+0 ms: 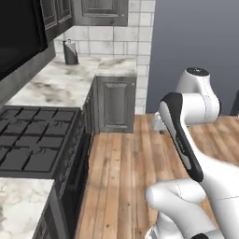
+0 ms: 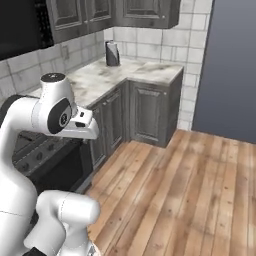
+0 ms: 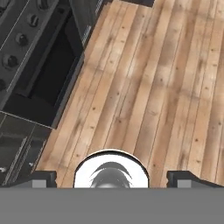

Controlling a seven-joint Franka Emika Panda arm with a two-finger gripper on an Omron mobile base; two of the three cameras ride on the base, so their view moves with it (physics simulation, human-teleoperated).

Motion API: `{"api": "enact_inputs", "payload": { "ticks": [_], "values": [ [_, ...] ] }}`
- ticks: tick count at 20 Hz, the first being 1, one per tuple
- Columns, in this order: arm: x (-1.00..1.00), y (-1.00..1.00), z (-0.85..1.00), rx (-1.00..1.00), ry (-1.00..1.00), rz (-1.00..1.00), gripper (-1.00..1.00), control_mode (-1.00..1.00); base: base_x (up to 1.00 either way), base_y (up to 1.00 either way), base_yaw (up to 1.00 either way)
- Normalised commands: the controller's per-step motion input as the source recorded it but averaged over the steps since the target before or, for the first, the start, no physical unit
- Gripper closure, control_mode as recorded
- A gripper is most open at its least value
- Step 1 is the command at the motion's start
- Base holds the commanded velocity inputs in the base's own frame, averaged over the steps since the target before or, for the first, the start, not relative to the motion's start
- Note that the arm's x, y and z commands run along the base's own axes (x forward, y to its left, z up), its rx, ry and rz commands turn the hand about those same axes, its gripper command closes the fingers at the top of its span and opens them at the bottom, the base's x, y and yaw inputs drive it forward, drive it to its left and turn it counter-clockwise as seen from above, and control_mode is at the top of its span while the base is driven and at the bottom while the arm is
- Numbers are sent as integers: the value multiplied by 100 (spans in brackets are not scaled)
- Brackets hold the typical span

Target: Place the two vegetables and bowl onto the tray for setting up a vegetable dip station.

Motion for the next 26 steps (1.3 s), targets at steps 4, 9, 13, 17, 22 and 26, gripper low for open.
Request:
{"api": "enact_inputs", "payload": {
  "ticks": [4, 9, 13, 17, 22, 26],
  "values": [
    [0, 0, 0, 0, 0, 0, -100, 100, 0, -40, -49],
    [0, 0, 0, 0, 0, 0, -100, 100, 0, -41, -49],
    [0, 0, 0, 0, 0, 0, -100, 100, 0, -40, -49],
    [0, 0, 0, 0, 0, 0, -100, 100, 0, -39, -49],
    [0, 0, 0, 0, 0, 0, -100, 100, 0, -37, -50],
    [0, 0, 0, 0, 0, 0, -100, 100, 0, -36, -50]
  ]
}}
